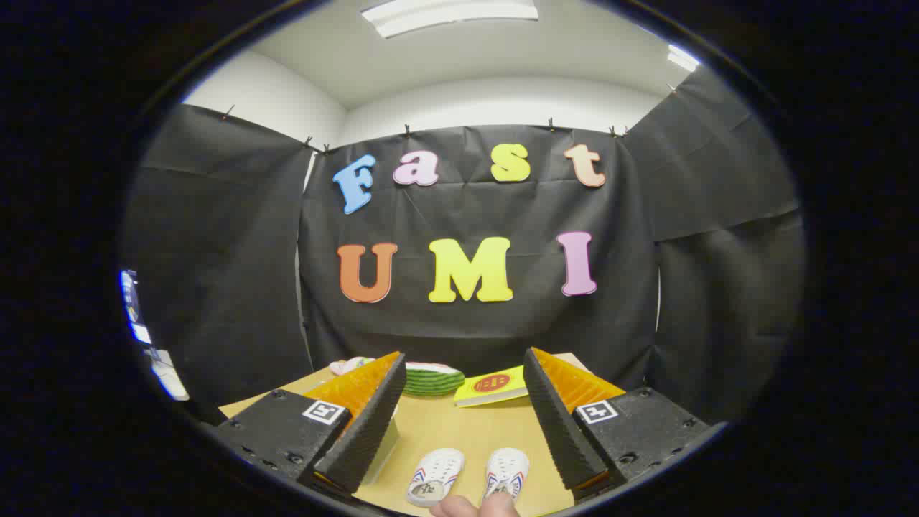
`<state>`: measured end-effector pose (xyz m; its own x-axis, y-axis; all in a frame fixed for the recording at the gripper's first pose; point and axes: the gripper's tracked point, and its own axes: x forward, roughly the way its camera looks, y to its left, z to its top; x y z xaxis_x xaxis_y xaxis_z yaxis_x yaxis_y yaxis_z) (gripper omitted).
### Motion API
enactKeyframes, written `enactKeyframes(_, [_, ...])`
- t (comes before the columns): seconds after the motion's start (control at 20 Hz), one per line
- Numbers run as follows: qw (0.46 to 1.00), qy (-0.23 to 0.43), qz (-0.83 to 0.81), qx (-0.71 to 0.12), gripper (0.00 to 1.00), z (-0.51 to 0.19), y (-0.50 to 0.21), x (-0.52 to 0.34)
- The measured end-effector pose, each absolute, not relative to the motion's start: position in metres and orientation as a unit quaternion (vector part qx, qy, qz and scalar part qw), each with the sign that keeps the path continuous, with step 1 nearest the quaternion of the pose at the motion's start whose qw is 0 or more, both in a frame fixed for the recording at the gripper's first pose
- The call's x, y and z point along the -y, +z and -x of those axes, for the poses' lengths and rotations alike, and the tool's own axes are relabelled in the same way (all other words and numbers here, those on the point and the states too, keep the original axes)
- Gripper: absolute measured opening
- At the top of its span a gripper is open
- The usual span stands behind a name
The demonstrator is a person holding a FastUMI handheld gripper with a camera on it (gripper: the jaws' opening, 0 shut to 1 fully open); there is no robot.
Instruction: Open the storage box then place both shoes into the box .Put the left shoe in first, then the right shoe, with the right side of both shoes facing outward in a uniform manner.
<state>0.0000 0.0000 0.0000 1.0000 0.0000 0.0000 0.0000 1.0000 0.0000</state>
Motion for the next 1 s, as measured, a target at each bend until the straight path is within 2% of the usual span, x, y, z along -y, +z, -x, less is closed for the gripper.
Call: enactKeyframes(1.0, [1.000, 0.020, -0.006, -0.014, 1.00, -0.011, -0.015, -0.007])
